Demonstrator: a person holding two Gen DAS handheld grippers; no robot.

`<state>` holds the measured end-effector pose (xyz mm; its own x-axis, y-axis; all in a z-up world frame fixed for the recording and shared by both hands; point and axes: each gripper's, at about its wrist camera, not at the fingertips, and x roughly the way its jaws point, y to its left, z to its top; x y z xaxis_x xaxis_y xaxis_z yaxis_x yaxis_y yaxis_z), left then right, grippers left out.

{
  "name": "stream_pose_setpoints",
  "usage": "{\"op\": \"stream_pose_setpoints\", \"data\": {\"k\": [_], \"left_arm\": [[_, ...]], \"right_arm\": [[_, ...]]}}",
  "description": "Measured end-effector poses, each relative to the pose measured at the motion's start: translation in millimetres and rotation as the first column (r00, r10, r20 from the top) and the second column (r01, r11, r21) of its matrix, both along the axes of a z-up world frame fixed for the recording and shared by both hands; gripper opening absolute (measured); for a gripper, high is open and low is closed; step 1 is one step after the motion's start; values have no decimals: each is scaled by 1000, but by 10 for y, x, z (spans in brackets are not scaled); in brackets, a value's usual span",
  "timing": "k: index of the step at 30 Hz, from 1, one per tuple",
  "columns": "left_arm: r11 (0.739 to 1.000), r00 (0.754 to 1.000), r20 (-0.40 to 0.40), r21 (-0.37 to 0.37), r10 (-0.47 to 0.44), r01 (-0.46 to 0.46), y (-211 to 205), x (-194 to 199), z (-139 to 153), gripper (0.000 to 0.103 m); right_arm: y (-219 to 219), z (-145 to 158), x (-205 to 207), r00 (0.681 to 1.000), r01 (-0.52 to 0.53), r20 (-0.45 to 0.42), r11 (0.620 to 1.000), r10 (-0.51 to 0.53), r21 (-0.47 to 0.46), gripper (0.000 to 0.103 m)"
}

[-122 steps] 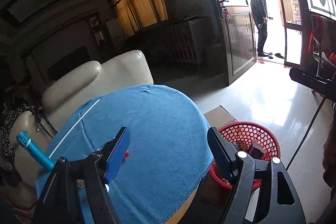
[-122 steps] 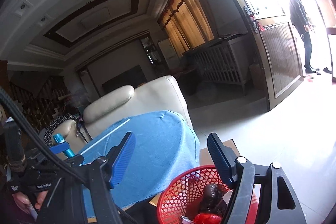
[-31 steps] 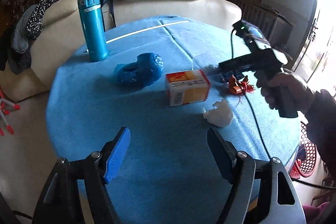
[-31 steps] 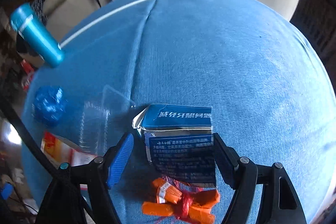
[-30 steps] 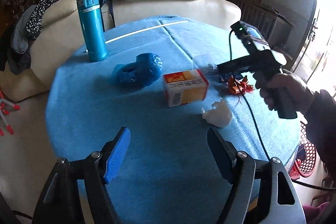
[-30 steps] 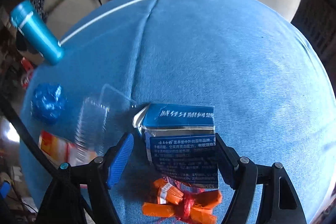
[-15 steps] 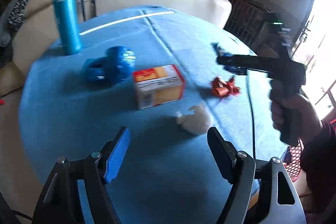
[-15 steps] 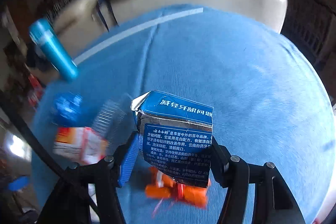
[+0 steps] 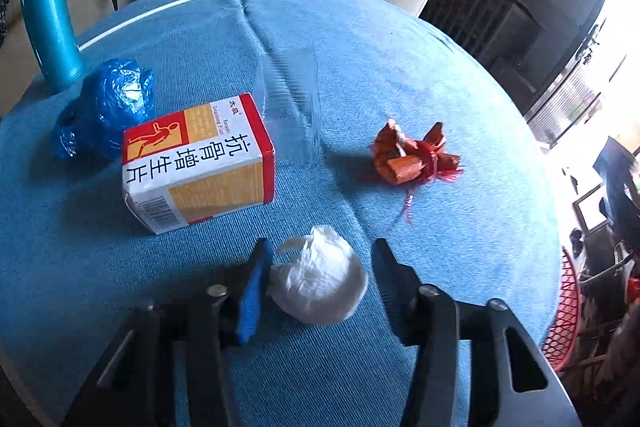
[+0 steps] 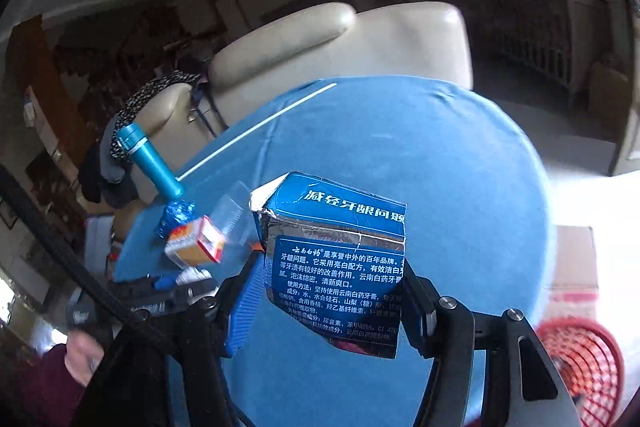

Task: Collect trash
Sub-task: 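Grasp the white crumpled plastic with the left tool while the right tool lifts the blue carton, then carry the blue carton and white plastic over the red basket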

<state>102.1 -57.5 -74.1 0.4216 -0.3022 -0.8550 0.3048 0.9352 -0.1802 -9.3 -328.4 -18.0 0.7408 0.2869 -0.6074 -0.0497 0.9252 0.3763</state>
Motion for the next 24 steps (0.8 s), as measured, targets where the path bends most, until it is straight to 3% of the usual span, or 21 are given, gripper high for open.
{"op": "stream_pose_setpoints", "data": {"k": [4,9,13,18,24], "left_arm": [[1000,1000,21,-1,-7,7,-3,18,-29,39],[1000,999,40,-2,-11,11,2,27,-45,32],[999,997,77,46,-23,20,-118,-57,-12,30],[997,987,156,68,-44,33,-228,-312,237,29],[995,955,285,90,-77,54,-395,-637,803,29]], "right_arm": [[-190,-62,-295,999,47,-4,999,-47,15,64],[-347,-104,-556,996,88,-1,996,-88,32,64],[-413,-68,-725,994,103,22,994,-104,40,64],[-462,15,-928,993,106,52,993,-108,42,64],[-509,143,-1135,989,109,94,992,-114,60,64]]}}
